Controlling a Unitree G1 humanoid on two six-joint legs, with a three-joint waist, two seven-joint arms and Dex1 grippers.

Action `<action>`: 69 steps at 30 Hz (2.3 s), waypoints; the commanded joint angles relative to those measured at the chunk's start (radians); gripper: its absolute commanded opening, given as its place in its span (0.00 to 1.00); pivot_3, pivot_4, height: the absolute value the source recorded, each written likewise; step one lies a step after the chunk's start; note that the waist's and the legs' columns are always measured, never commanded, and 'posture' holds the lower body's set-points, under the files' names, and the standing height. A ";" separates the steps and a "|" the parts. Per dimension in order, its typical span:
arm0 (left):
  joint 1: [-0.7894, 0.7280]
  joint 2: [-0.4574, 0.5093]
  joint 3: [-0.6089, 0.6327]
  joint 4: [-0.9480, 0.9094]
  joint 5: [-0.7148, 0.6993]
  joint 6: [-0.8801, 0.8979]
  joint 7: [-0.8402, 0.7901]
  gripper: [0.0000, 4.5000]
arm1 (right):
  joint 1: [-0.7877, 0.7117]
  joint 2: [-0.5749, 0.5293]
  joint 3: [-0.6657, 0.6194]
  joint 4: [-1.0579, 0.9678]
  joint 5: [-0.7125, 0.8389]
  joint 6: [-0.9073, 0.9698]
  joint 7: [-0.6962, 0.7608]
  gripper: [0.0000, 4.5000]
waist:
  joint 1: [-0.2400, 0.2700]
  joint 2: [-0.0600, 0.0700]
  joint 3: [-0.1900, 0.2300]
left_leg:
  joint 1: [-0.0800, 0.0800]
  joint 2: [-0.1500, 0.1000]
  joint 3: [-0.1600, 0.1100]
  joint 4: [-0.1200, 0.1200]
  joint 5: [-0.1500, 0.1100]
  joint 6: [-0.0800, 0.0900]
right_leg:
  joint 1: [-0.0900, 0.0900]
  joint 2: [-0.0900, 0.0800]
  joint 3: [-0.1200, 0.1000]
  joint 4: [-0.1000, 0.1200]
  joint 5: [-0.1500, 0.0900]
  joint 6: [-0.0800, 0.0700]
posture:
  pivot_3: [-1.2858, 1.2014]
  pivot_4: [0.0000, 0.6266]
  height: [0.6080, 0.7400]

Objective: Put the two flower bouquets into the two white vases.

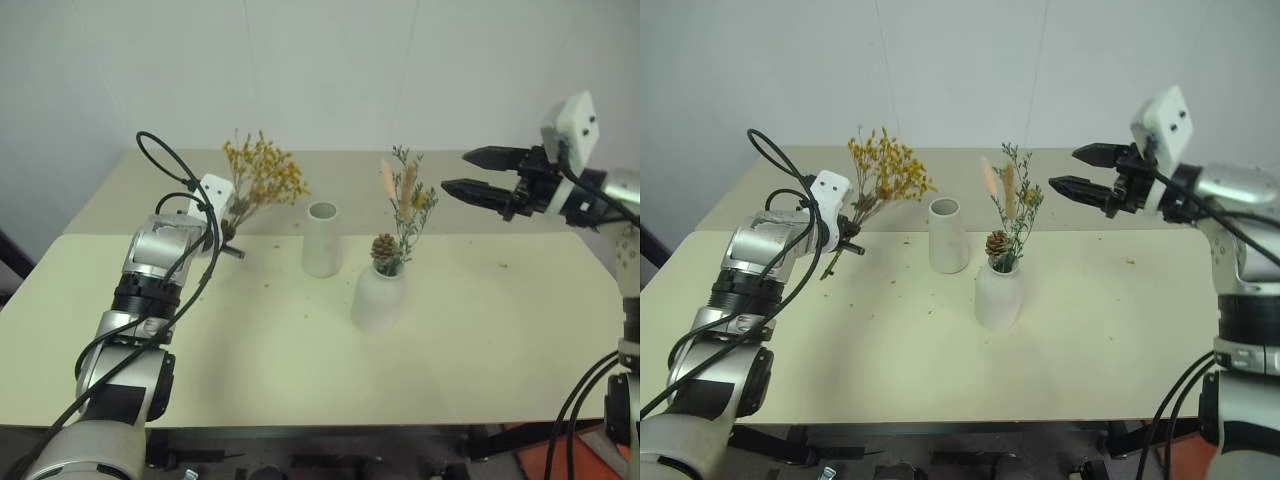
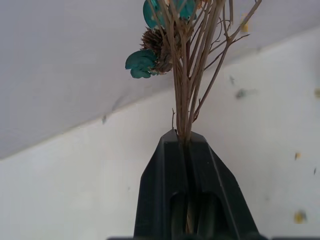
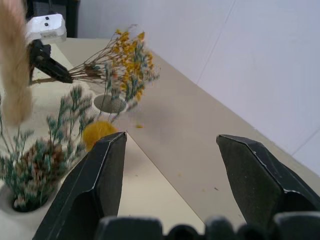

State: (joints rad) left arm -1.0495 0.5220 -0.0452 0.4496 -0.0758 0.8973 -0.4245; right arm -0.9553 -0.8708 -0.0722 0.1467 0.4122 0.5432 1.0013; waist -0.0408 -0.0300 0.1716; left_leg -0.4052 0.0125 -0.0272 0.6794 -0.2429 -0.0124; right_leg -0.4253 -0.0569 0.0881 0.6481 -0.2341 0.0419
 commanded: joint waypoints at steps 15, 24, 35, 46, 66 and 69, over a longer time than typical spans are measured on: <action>-0.155 -0.140 0.195 -0.062 -0.168 -0.288 -0.020 0.00 | -0.338 0.148 0.157 0.606 -0.203 -0.105 0.192 0.77 | -0.002 0.000 0.000 | -0.001 -0.002 0.000 -0.001 0.000 0.000 | -0.001 -0.002 0.000 0.000 0.001 0.001 | 0.52 0.24 1.00; -0.214 -0.192 0.242 0.041 -0.262 -0.375 -0.101 0.00 | -0.370 0.191 0.176 0.690 -0.260 -0.141 0.254 0.77 | -0.003 0.000 0.000 | -0.001 -0.002 0.000 -0.001 0.000 0.000 | -0.001 -0.002 0.000 0.000 0.001 0.001 | 0.52 0.24 1.00; -0.211 -0.227 0.272 0.126 -0.369 -0.452 -0.289 0.00 | -0.355 0.205 0.159 0.674 -0.272 -0.142 0.269 0.77 | -0.005 0.000 0.000 | -0.001 -0.002 0.000 -0.001 0.000 -0.001 | -0.001 -0.002 0.000 0.001 0.001 0.001 | 0.52 0.24 1.00; -0.159 -0.322 0.263 0.207 -0.321 -0.742 -0.260 0.00 | -0.326 0.197 0.147 0.630 -0.261 -0.124 0.268 0.77 | -0.005 0.000 0.000 | -0.001 -0.002 0.000 -0.001 0.000 -0.001 | -0.001 -0.002 0.000 0.001 0.001 0.001 | 0.52 0.24 1.00; -0.116 -0.412 0.263 0.298 -0.301 -0.899 -0.208 0.00 | -0.283 0.191 0.124 0.557 -0.249 -0.084 0.258 0.77 | -0.002 0.000 0.000 | -0.001 -0.003 0.000 -0.001 0.000 0.000 | -0.001 -0.003 0.000 0.000 0.001 0.002 | 0.52 0.24 1.00; -0.120 -0.410 0.261 0.293 -0.307 -0.873 -0.215 0.00 | -0.277 0.191 0.120 0.547 -0.249 -0.078 0.257 0.77 | -0.002 0.000 0.000 | -0.001 -0.003 0.000 -0.001 0.000 0.000 | 0.000 -0.002 0.000 0.000 0.001 0.002 | 0.52 0.24 1.00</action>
State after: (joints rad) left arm -1.1594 0.1146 0.2187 0.7558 -0.3772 0.0234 -0.6374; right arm -1.2305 -0.6605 0.0794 0.7319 0.1412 0.4581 1.2606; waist -0.0426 -0.0299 0.1717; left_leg -0.4061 0.0098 -0.0270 0.6788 -0.2426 -0.0129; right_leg -0.4256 -0.0594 0.0880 0.6484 -0.2329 0.0434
